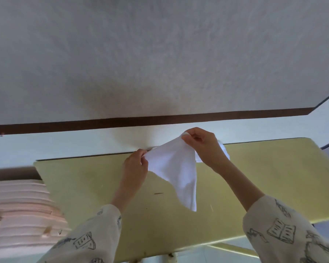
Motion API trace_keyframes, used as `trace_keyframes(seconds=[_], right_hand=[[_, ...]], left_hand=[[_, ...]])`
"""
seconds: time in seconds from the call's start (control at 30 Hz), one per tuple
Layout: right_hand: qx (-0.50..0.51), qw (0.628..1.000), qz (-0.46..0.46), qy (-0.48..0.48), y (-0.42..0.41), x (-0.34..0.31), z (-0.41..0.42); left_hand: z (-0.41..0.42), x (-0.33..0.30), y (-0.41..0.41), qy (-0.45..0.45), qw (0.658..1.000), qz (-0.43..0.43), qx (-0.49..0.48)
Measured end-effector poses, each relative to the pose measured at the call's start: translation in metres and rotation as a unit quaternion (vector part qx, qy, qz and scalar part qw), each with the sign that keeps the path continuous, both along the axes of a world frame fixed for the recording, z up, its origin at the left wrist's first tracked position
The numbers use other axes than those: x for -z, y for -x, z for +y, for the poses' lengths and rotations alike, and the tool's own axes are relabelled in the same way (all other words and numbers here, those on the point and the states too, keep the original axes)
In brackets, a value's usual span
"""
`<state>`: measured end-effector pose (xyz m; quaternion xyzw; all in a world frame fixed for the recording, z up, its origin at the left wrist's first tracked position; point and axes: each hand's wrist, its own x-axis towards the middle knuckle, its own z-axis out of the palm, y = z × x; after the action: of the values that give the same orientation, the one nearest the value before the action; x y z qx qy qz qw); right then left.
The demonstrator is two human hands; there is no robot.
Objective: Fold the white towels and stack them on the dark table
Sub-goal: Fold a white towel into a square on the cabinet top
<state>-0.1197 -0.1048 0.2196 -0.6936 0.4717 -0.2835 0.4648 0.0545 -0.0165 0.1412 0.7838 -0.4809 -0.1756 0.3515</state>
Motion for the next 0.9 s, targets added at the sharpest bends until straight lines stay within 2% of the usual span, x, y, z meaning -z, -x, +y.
trace_keyframes(seconds=[0.23,0.47,0.57,0.7,0.8,0.9], right_hand=[[0.054,0.998,0.007,-0.018,-0.005,0.007,0.026],[0.088,0.994,-0.047,-0.046,0.006,-0.003,0.028],[0.075,0.995,-0.041,-0.046,0.021,0.003,0.039],[0.025,0.997,0.030,-0.064,0.048,0.042,0.066],[-0.009,0.988,0.102,-0.119,0.070,0.089,0.089],[-0.023,0.973,0.158,-0.165,0.081,0.132,0.106]], left_hand=[[0.052,0.004,-0.072,-0.074,0.996,-0.052,0.020],[0.059,-0.041,-0.088,0.038,0.999,-0.004,0.003],[0.076,-0.044,-0.081,0.042,0.999,0.006,0.009],[0.108,-0.014,-0.071,-0.081,0.994,-0.008,0.075],[0.135,0.025,-0.062,-0.184,0.972,-0.006,0.144],[0.152,0.061,-0.050,-0.258,0.952,0.014,0.160]])
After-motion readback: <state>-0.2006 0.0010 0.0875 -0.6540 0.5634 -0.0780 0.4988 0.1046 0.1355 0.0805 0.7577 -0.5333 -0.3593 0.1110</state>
